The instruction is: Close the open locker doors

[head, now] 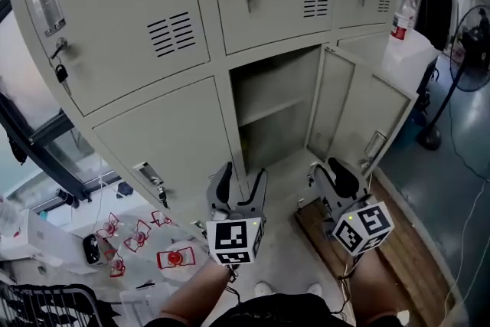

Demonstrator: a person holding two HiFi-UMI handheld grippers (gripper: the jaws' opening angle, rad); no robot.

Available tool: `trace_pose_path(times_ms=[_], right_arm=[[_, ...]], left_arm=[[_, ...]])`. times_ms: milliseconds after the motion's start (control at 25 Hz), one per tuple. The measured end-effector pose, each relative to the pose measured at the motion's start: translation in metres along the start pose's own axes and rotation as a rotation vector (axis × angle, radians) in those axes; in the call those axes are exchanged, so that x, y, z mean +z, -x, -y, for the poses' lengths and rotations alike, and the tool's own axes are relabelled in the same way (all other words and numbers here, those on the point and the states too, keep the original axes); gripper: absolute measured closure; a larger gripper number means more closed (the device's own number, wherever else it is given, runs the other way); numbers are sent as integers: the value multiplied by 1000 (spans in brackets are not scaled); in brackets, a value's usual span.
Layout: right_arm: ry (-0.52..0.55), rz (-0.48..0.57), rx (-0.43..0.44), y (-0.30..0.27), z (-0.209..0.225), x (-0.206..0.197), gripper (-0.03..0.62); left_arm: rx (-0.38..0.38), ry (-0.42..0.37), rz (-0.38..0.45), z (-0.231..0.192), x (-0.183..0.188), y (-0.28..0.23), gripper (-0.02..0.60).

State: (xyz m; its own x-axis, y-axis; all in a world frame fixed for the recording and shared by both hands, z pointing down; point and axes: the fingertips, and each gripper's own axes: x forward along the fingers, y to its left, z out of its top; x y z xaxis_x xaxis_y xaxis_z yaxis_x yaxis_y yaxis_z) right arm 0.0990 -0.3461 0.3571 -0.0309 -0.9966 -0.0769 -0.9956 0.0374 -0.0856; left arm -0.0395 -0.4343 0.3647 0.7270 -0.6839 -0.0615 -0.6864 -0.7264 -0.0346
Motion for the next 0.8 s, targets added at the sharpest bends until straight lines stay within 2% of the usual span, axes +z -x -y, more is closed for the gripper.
trace_pose_path(times_ms=[440, 600, 800], right_arm=[[16, 51, -261, 99, 96, 20, 454], [10, 60, -292, 114, 127, 26, 448], [-5, 54, -263, 113, 155, 27, 448]], left_arm=[[-311, 18, -4, 135, -2, -26, 305], [-353, 35, 7, 164, 2, -32, 305], [-339, 43, 1, 184, 5, -39, 305]])
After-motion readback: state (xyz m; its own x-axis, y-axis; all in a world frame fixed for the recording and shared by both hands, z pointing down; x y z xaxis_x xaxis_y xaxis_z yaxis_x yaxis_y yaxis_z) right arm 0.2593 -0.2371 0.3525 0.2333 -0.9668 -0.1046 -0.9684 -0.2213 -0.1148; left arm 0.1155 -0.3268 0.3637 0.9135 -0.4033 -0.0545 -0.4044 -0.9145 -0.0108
